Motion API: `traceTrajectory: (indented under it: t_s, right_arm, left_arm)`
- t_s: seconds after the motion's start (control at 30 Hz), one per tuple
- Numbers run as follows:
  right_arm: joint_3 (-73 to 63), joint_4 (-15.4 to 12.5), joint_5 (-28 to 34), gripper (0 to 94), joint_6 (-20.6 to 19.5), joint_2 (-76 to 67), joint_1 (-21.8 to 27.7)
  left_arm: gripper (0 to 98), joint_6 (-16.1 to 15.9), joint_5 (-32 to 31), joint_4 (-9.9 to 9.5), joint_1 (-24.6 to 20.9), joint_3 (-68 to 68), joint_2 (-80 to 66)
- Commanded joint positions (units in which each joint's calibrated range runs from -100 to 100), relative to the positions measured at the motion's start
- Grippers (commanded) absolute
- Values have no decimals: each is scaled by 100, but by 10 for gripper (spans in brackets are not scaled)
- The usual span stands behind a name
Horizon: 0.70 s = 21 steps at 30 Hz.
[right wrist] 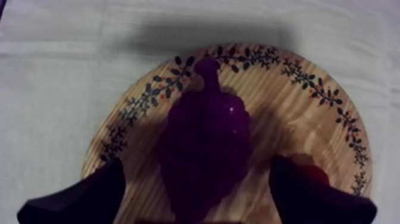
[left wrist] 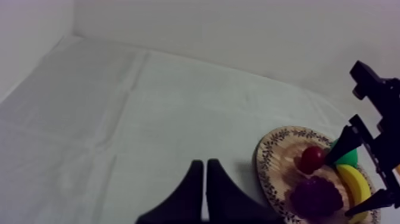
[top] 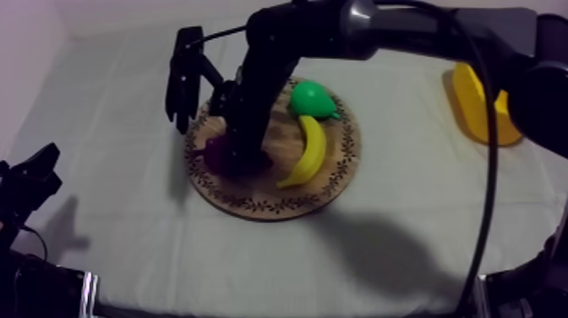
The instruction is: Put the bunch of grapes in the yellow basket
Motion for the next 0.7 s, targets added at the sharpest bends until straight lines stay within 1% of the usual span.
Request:
traceTrajectory:
  t_s: [0.0, 0.37, 0.43, 0.53, 0.67]
  right_arm:
    - [-138, 22, 24, 730, 1, 183, 5]
    - [-441, 121, 7, 699, 23, 718, -12]
    - [-494, 132, 13, 671, 32, 777, -21]
    - [-554, 139, 7, 605, 73, 835, -34]
    - [-623, 174, 11, 485, 143, 878, -61]
  left_arm:
    - [1, -1, -3, -4, -1, -4, 0]
    - [1, -1, -3, -4, -1, -4, 0]
    - [1, -1, -3, -4, -1, -4, 0]
    - [1, -1, -3, -4, -1, -4, 0]
    - [1, -1, -3, -4, -1, -4, 0]
